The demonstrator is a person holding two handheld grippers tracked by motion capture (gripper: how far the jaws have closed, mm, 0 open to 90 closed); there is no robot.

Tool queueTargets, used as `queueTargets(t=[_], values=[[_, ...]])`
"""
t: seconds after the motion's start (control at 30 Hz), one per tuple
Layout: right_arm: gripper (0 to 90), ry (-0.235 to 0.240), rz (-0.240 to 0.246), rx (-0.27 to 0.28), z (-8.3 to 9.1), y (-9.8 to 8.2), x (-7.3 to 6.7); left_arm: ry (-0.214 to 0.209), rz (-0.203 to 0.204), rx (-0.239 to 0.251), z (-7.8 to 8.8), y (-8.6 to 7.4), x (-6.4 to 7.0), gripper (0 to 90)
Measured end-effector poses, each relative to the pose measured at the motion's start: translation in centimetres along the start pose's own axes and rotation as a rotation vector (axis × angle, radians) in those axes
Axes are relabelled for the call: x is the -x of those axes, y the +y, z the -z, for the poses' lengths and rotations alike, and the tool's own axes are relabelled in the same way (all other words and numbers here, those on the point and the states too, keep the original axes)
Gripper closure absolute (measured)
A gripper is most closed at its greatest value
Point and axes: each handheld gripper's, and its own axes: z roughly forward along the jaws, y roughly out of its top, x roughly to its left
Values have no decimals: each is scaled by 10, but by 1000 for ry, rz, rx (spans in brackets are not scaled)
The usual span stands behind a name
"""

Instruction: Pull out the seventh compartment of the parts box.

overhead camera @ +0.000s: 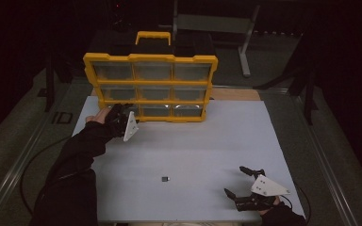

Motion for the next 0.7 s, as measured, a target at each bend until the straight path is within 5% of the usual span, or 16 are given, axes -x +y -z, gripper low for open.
queueTargets(t=[0.7], values=[[79,4,-10,1,0,0,0,65,-133,-36,-18,-3,6,515]])
